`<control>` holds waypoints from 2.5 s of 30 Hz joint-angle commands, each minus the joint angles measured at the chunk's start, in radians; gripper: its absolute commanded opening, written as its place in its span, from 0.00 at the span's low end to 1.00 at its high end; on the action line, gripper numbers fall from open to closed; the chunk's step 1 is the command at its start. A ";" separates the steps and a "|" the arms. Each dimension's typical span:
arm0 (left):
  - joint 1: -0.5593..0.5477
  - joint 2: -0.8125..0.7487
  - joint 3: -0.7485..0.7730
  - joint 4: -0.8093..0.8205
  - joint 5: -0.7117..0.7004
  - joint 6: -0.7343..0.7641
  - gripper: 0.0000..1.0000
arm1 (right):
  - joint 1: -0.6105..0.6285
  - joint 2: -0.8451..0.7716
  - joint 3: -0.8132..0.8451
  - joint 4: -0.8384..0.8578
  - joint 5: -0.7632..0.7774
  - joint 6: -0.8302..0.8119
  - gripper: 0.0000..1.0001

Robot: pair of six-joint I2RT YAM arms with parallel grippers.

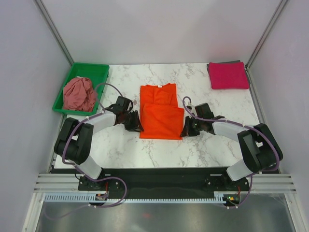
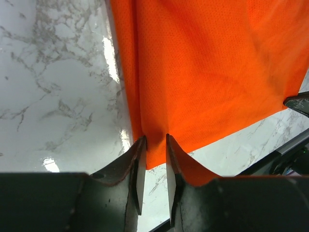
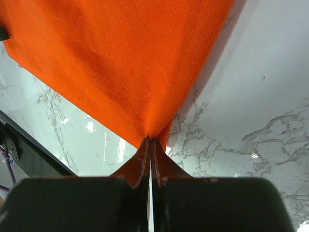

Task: Fold and stack the t-shirts
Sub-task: Fold the tshirt

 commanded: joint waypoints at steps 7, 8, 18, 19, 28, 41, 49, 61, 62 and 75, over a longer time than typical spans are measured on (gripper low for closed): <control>-0.016 -0.014 0.012 0.021 0.020 0.005 0.02 | 0.013 0.006 -0.013 0.051 0.025 0.027 0.01; -0.016 -0.024 0.009 0.021 0.020 -0.014 0.02 | 0.015 0.008 -0.013 0.051 0.029 0.028 0.01; -0.040 -0.147 -0.119 0.019 -0.069 -0.106 0.02 | 0.015 0.014 -0.020 0.059 0.068 0.047 0.00; -0.040 -0.147 -0.130 0.019 -0.077 -0.109 0.02 | 0.015 0.014 -0.020 0.059 0.071 0.047 0.00; -0.042 -0.137 -0.156 0.022 -0.097 -0.108 0.02 | 0.015 0.003 -0.016 0.057 0.077 0.053 0.00; -0.059 -0.157 -0.188 0.022 -0.080 -0.129 0.02 | 0.035 -0.081 -0.043 0.016 0.092 0.057 0.00; -0.079 -0.210 -0.250 0.015 -0.061 -0.160 0.02 | 0.049 -0.144 -0.140 -0.010 0.121 0.065 0.00; -0.108 -0.302 -0.328 0.012 -0.022 -0.175 0.08 | 0.082 -0.231 -0.207 -0.050 0.150 0.089 0.00; -0.109 -0.305 -0.331 0.010 -0.016 -0.177 0.11 | 0.084 -0.231 -0.207 -0.052 0.150 0.091 0.00; -0.100 -0.424 -0.121 -0.148 -0.138 -0.150 0.39 | 0.092 -0.264 -0.014 -0.260 0.348 0.096 0.30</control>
